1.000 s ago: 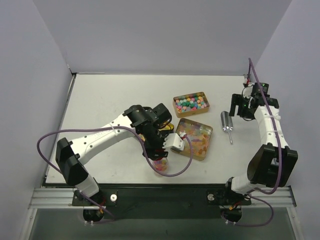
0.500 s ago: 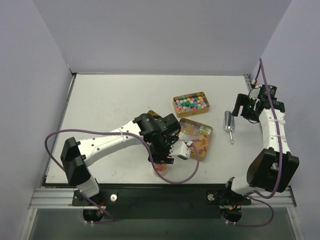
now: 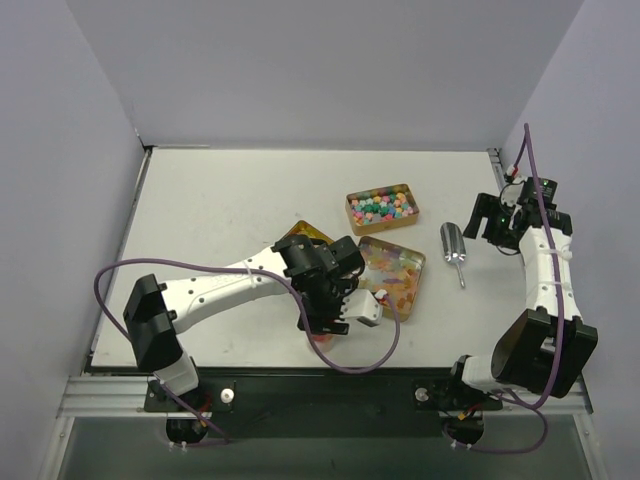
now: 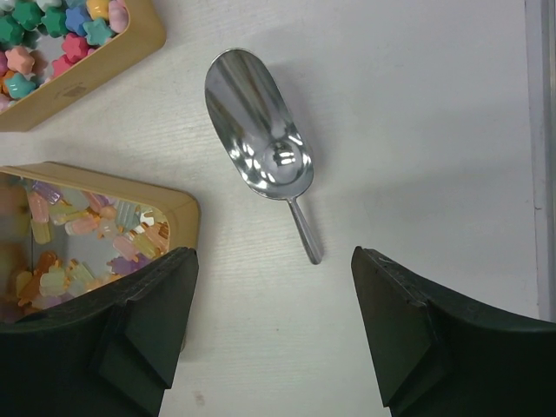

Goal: Pack the candies
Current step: Close the bottle lid on the packing bottle, then screw the box lid onto the packing bottle.

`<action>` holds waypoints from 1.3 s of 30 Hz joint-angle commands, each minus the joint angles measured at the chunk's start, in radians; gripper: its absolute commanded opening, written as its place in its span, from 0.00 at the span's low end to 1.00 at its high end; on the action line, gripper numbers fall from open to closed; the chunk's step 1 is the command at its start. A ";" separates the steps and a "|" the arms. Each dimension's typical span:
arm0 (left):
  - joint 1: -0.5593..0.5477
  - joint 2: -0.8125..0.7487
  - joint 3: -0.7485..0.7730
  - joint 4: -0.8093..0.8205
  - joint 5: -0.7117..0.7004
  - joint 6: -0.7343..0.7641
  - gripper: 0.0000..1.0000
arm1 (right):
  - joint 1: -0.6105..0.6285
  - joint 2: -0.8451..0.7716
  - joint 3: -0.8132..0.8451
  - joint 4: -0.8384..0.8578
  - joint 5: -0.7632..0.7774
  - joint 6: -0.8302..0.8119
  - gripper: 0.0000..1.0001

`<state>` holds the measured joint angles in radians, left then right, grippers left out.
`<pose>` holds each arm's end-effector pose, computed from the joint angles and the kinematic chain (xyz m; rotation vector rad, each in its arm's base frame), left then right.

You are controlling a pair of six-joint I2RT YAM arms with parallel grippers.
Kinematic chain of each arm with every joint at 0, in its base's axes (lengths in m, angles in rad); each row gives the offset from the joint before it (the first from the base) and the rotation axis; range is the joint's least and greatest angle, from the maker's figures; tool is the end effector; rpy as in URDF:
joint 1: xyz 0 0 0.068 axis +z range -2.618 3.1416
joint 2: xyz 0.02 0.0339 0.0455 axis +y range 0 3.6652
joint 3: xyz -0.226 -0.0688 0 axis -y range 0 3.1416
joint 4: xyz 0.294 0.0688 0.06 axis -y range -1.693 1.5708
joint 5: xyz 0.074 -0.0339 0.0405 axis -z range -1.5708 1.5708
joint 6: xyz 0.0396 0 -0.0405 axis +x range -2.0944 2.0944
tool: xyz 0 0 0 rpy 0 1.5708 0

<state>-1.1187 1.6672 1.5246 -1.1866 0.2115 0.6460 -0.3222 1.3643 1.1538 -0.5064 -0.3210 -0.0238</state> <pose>0.1534 -0.3349 0.2466 2.2881 1.8336 -0.3859 0.3434 -0.1015 0.2586 0.1701 2.2439 0.1822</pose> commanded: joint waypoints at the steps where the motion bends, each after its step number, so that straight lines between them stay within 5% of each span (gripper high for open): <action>1: -0.013 0.017 0.003 0.047 0.000 -0.019 0.72 | -0.012 -0.041 -0.003 -0.018 -0.027 0.021 0.73; 10: -0.020 0.034 0.000 0.056 0.005 -0.035 0.74 | -0.023 -0.045 -0.025 -0.015 -0.049 0.024 0.73; 13: -0.020 0.017 -0.001 0.065 0.000 -0.051 0.84 | -0.023 -0.044 -0.023 -0.015 -0.053 0.024 0.73; 14: -0.020 -0.001 0.002 0.065 0.003 -0.048 0.97 | -0.023 -0.044 -0.020 -0.017 -0.053 0.024 0.73; 16: -0.020 -0.026 0.019 0.068 0.003 -0.019 0.97 | -0.026 -0.042 -0.014 -0.021 -0.053 0.024 0.73; 23: 0.040 -0.323 -0.125 0.119 0.091 0.083 0.97 | -0.026 -0.025 0.047 -0.061 -0.046 0.007 0.73; 29: 0.319 -0.697 -0.557 0.548 0.177 -0.262 0.98 | -0.025 -0.027 0.101 -0.103 -0.043 -0.021 0.73; 30: 0.332 -0.730 -0.608 0.681 0.140 -0.393 0.98 | -0.025 -0.027 0.107 -0.109 -0.044 -0.027 0.73; 35: 0.339 -0.937 -0.953 1.057 0.081 -0.560 0.97 | -0.023 -0.007 0.144 -0.165 -0.055 -0.083 0.73; 39: 0.284 -0.876 -1.090 1.206 -0.047 -0.681 0.97 | -0.014 0.042 0.187 -0.199 -0.041 -0.110 0.73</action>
<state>-0.7982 0.7486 0.4957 -0.3042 0.2687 0.1665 -0.3405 1.3640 1.2751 -0.6392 -0.3573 -0.0910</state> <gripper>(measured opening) 0.975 0.732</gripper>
